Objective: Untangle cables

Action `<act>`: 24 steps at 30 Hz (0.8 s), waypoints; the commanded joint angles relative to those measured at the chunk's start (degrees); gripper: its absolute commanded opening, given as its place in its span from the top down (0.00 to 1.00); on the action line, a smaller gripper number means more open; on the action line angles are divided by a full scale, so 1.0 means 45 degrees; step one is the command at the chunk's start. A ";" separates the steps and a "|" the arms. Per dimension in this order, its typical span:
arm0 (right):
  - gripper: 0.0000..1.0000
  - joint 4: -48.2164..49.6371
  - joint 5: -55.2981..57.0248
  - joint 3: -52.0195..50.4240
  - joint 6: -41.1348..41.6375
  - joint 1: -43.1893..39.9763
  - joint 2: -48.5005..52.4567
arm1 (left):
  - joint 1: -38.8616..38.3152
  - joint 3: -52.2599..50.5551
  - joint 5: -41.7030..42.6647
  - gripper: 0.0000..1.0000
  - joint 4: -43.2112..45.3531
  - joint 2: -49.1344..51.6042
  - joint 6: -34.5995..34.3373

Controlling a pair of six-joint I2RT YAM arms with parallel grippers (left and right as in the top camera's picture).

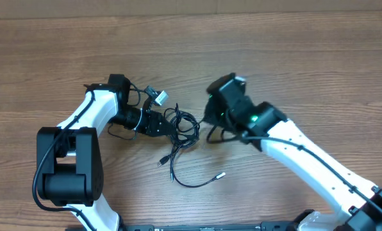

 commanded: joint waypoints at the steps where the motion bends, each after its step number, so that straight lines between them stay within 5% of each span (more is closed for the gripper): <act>1: 0.80 0.0155 -0.0874 -0.0165 0.0223 -0.1603 0.0262 | -0.0102 0.0121 0.0544 0.96 -0.0029 0.0039 0.0253; 11: 0.96 0.1258 -0.3045 -0.0165 0.0219 -0.1987 0.2696 | -0.0097 0.0121 0.0544 0.96 -0.0034 0.0039 0.0253; 24: 0.96 0.0534 -0.6742 -0.0165 -0.0102 -0.0952 0.2696 | -0.0102 0.0121 0.0539 0.96 -0.0029 0.0039 0.0248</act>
